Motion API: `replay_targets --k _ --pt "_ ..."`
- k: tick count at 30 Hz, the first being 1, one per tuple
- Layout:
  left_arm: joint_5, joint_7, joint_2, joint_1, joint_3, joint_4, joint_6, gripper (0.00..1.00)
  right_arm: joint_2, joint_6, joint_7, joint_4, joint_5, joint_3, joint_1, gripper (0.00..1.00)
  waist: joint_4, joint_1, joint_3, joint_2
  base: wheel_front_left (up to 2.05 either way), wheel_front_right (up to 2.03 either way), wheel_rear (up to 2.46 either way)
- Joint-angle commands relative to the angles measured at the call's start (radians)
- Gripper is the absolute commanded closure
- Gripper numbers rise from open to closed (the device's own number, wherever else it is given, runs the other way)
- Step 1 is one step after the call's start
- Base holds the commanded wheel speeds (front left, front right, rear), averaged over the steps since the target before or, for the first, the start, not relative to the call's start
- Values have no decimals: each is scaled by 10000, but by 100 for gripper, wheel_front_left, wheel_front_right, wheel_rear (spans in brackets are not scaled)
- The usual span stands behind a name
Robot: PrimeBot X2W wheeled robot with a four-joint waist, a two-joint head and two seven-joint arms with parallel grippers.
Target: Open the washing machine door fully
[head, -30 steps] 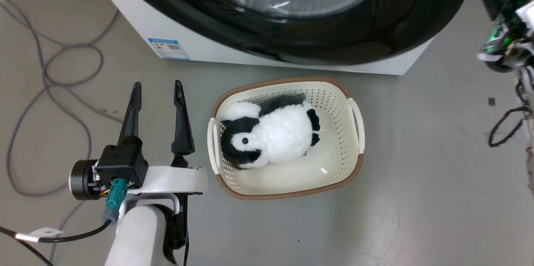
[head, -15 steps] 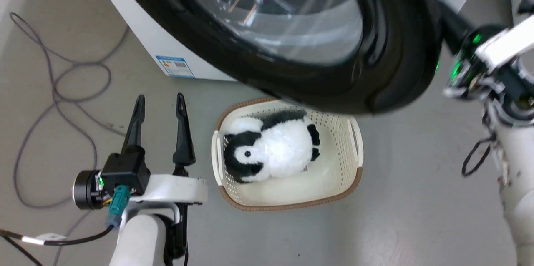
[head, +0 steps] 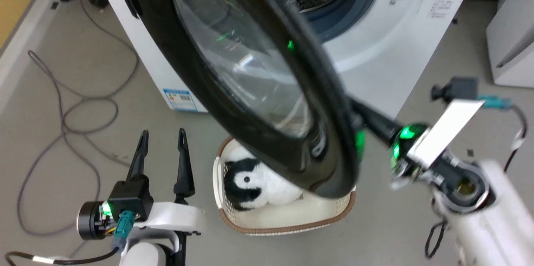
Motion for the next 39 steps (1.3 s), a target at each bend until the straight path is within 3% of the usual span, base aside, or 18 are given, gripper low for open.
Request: replay_targets --k 1,16,24,29,36,39 --pt "73 -55 8 158 36 39 -39 0 123 16 68 -213 -30 182 409 100 -50 2 -222 0 0 0 0" --pt "189 -55 8 863 206 315 -213 0 837 16 29 -1123 -170 1810 2477 100 -110 2 -1182 0 0 0 0" --pt "212 -55 8 1017 275 355 -233 0 676 16 -479 -1843 -621 2369 3171 100 -176 2 -1428 0 0 0 0" --pt "211 -55 8 1129 285 378 -247 0 360 16 -1787 -2299 -1073 1966 3356 100 -249 2 -1586 0 0 0 0" --pt "219 -55 8 1243 327 381 -271 0 -140 16 -5400 -2084 -2874 1059 3315 100 -339 2 -1786 0 0 0 0" --pt "246 -55 8 1304 362 365 -273 0 -562 16 -6899 -1652 -4295 891 3190 100 -402 2 -1854 0 0 0 0"
